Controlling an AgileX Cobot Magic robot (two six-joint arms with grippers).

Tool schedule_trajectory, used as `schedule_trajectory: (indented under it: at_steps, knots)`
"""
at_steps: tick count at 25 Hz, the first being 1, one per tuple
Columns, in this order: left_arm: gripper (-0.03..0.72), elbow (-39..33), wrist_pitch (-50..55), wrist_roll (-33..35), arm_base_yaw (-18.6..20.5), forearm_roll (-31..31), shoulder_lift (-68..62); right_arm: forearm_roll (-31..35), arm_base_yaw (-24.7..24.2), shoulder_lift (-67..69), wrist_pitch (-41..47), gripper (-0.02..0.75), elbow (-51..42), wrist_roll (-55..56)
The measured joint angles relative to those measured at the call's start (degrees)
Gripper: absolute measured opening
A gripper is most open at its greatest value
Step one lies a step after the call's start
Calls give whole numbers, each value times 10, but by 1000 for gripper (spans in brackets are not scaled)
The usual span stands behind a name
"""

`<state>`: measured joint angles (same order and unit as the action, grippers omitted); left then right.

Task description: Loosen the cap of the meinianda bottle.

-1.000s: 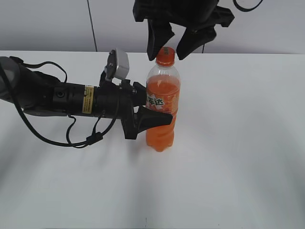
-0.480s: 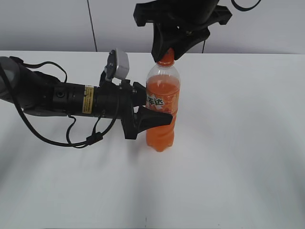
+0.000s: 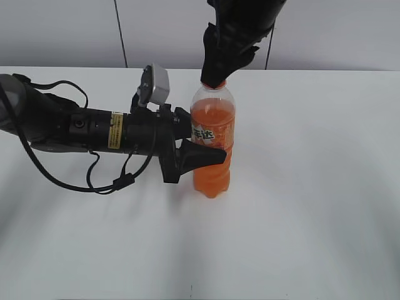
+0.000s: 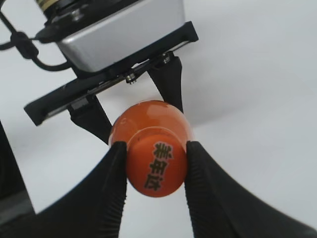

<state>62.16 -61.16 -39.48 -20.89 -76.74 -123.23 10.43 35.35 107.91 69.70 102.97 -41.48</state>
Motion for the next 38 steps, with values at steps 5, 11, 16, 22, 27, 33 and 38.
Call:
schedule_trajectory:
  at_steps: [5,11,16,22,27,33,38]
  knots:
    - [428,0,3,0,0,3,0,-33,2,0,2,272,0,-179]
    - [428,1,4,0,0,8,0,-64,4,-1,2,272,0,-331]
    - [428,1,3,0,0,8,0,-58,4,-2,3,272,0,-394]
    - [428,1,1,1,1,4,0,-33,2,-2,3,272,0,-463]
    - [428,1,-1,4,2,-2,0,-11,1,-2,3,272,0,-501]
    - [428,1,-1,5,2,-3,0,-9,1,-2,4,272,0,-513]
    - [428,1,-1,5,2,-3,0,-9,1,-2,4,272,0,-513]
